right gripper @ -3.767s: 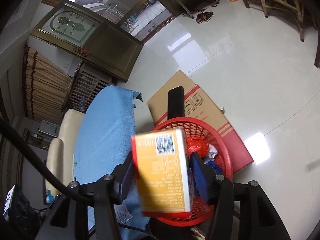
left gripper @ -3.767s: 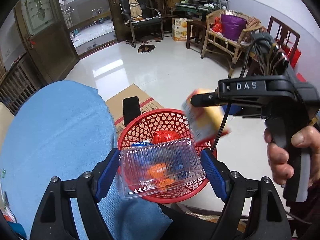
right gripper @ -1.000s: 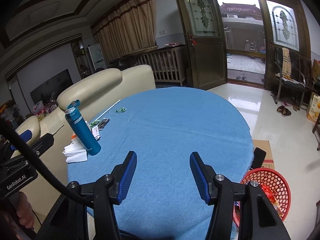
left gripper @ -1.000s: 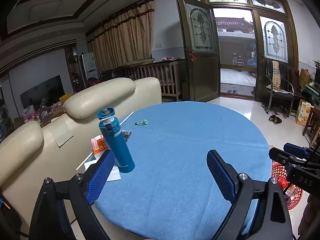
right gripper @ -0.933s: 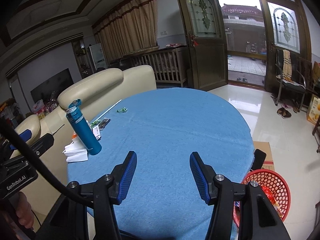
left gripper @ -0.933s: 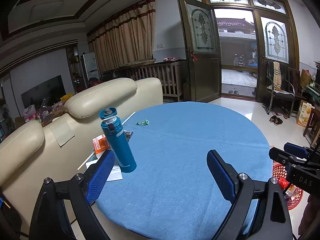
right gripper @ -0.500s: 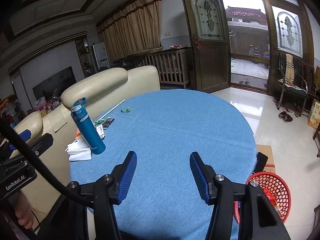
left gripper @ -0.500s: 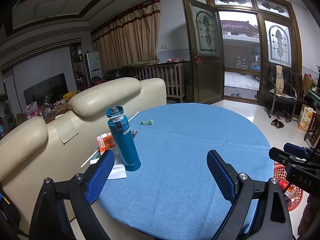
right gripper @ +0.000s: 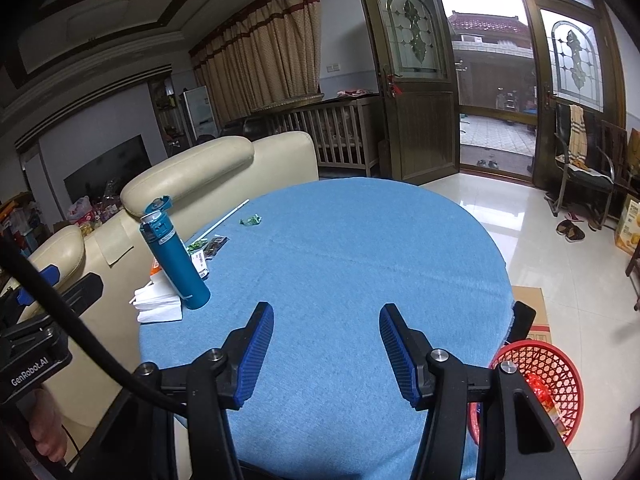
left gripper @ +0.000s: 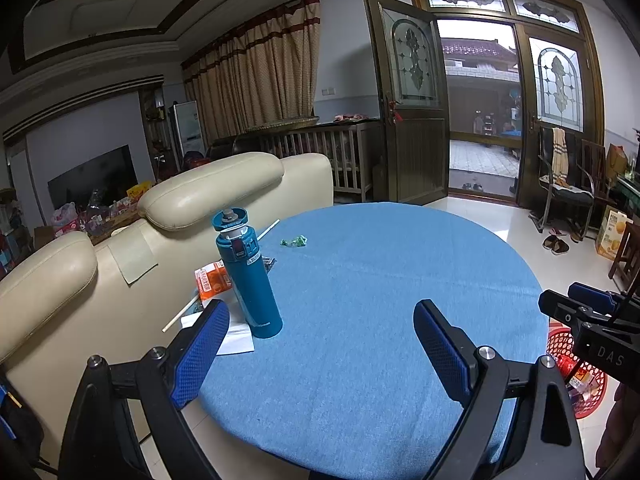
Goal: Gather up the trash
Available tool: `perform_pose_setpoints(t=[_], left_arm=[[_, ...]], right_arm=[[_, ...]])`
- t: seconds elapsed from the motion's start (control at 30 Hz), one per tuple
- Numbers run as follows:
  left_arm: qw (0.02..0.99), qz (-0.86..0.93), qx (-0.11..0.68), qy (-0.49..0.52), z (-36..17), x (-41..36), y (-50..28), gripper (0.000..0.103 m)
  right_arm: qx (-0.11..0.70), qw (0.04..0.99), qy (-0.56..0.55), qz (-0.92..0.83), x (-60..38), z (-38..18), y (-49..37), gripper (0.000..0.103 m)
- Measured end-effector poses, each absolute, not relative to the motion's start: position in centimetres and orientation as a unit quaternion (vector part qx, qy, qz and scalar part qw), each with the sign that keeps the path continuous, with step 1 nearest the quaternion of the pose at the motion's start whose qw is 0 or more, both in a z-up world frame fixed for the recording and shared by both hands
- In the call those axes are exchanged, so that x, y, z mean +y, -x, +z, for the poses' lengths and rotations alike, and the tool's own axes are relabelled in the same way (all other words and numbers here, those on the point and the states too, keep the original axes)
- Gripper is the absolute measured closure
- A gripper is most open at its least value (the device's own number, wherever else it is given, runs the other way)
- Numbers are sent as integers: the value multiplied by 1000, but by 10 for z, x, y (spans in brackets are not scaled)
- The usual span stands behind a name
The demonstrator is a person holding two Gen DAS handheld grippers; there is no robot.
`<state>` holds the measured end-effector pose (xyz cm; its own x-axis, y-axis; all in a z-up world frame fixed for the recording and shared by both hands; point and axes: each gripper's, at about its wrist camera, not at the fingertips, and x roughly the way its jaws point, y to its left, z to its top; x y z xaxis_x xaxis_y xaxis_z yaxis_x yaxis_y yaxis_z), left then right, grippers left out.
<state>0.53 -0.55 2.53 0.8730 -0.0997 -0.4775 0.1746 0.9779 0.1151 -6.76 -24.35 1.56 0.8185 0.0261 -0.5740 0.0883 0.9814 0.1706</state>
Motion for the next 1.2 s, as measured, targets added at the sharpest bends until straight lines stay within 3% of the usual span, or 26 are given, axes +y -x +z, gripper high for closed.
perform_pose_setpoints(t=[1.2], left_arm=[[957, -97, 255, -98, 20, -24, 1, 9]], right_arm=[[310, 943, -119, -24, -258, 6, 67, 44]])
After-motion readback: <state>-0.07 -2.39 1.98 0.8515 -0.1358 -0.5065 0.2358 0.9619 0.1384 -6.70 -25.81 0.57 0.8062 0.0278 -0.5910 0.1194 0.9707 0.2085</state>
